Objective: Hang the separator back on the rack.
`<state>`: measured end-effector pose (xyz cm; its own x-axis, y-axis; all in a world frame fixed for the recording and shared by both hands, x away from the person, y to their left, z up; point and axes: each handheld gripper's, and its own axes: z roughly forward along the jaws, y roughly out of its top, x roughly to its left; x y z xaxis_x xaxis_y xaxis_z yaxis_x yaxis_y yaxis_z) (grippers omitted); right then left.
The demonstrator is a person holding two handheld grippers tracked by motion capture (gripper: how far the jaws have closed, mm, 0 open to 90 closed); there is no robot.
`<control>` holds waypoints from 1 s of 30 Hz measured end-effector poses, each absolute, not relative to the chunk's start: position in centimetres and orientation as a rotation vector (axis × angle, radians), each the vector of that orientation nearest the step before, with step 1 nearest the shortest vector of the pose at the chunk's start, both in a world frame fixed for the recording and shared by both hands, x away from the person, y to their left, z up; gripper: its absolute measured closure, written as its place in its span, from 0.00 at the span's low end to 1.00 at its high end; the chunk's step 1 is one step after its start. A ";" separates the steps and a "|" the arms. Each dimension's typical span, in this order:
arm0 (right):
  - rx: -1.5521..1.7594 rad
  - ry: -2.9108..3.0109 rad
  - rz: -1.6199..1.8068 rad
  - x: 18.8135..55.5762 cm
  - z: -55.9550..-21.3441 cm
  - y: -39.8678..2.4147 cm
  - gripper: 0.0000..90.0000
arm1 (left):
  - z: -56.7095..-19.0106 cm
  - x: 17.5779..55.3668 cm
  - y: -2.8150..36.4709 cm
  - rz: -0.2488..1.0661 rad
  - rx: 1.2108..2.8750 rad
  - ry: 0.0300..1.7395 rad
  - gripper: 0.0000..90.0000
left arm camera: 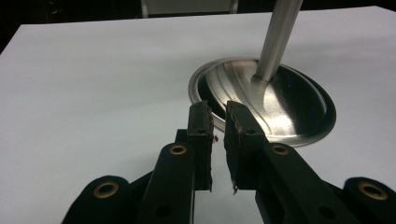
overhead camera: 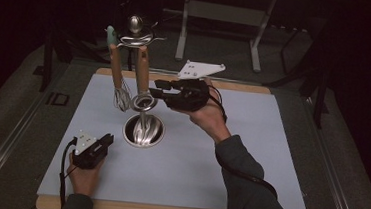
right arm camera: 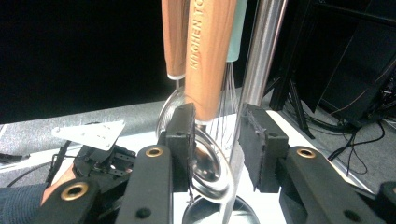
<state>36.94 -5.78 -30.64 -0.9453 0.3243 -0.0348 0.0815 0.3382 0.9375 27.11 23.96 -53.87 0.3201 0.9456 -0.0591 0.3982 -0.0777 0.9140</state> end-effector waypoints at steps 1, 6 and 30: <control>0.371 2.386 1.652 36.9 -30.6 -5.9 0.73 | -53.9 27.1 24.0 0.735 1.652 1.234 0.90; 0.379 2.393 1.646 37.0 -30.6 -6.3 0.72 | -53.9 27.1 24.0 0.736 1.654 1.235 0.90; 0.436 2.473 1.539 37.5 -32.4 -7.6 0.69 | -53.9 27.1 23.9 0.737 1.652 1.238 0.89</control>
